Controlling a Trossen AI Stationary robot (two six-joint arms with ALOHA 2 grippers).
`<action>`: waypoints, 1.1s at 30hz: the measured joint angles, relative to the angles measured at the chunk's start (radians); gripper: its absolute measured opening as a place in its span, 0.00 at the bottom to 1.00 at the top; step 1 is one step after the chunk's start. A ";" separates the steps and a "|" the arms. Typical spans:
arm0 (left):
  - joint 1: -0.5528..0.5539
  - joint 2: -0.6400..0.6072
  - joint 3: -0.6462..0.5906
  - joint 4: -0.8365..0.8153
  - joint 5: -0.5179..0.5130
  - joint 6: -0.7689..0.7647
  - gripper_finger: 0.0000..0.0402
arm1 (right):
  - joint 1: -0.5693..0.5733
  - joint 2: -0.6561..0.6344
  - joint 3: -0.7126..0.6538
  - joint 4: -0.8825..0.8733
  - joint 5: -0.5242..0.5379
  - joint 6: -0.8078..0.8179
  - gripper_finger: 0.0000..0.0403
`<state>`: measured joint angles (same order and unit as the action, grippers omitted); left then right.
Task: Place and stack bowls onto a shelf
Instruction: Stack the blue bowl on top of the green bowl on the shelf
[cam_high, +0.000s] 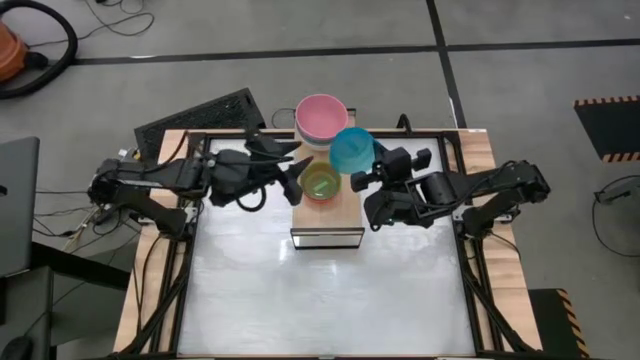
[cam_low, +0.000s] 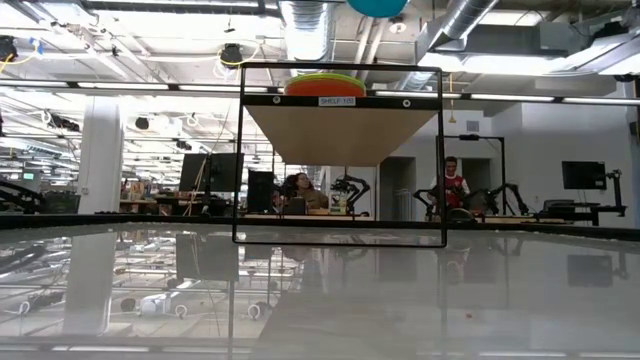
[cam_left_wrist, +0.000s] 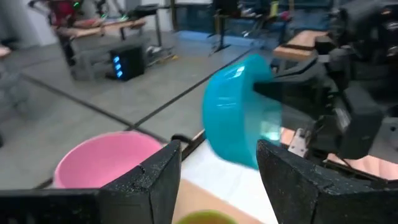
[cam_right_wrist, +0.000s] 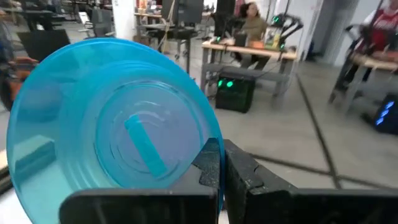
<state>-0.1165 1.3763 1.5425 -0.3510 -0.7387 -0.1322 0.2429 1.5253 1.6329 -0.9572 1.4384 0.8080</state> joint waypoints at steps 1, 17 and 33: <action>0.011 0.000 -0.011 0.029 0.028 0.024 0.48 | -0.003 0.000 0.000 0.008 0.008 -0.026 0.06; 0.132 0.119 -0.053 0.235 0.202 0.084 0.48 | -0.050 0.000 0.000 0.032 0.033 -0.240 0.06; 0.230 0.150 -0.052 0.248 0.357 -0.046 0.38 | -0.040 0.000 0.000 0.031 0.015 -0.243 0.06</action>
<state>0.1138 1.5261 1.4906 -0.1030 -0.3815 -0.1779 0.2034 1.5257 1.6329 -0.9265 1.4535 0.5649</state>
